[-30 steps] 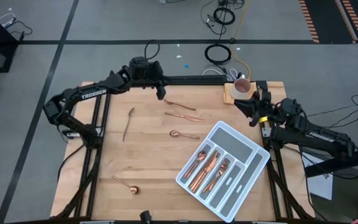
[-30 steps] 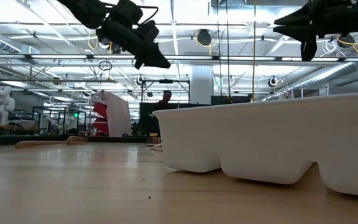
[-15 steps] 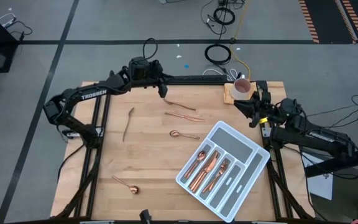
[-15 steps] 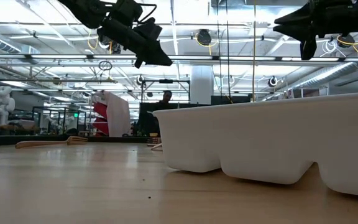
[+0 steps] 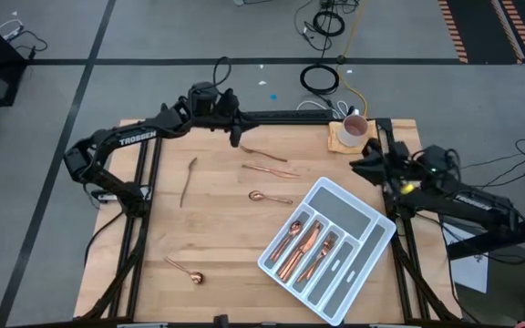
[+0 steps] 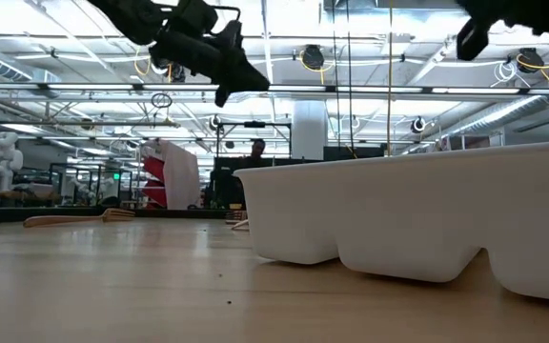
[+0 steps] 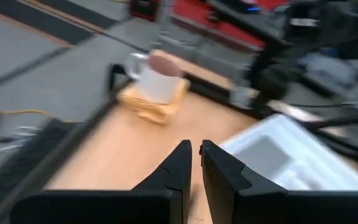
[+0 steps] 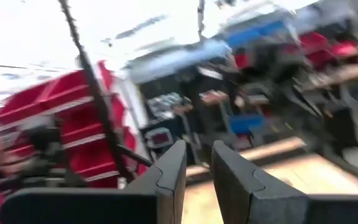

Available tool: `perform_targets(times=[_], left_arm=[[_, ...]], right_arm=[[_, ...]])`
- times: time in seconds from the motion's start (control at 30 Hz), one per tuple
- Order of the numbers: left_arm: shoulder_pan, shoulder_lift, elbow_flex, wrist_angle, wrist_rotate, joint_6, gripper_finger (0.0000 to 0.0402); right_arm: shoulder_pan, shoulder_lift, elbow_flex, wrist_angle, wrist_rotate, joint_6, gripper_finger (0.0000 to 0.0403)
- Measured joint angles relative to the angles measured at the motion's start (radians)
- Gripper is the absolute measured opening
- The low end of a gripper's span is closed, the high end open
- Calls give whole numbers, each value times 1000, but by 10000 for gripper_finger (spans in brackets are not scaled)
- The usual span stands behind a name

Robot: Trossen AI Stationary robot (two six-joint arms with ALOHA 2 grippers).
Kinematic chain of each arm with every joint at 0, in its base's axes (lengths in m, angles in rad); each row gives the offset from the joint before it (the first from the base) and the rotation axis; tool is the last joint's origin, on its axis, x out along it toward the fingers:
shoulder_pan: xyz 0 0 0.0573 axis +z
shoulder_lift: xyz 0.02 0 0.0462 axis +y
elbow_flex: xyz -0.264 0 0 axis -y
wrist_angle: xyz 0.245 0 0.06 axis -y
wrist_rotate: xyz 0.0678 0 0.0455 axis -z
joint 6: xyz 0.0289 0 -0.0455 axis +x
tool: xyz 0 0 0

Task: Sort silverware
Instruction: Put the gold table knife into the cutlery tray with the other gold table knives

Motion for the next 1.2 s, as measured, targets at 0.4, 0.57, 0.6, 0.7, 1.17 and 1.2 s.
perform_targets(times=[0.4,0.57,0.6,0.7,1.17,1.2], left_arm=[[0,160,-1,75,235,-57,43],[-9,158,-1,159,251,-57,43],[-7,158,-1,170,253,-56,43],[12,158,0,160,221,-36,43],[-52,195,215,-414,-128,571,43],[-54,197,217,-431,-132,574,43]], right_arm=[[0,-185,-26,-166,-22,-51,66],[0,-270,-217,9,2,35,66],[0,-286,-267,77,18,67,66],[1,-294,-347,149,82,160,66],[1,-271,-339,162,145,239,66],[1,-271,-339,160,147,239,66]])
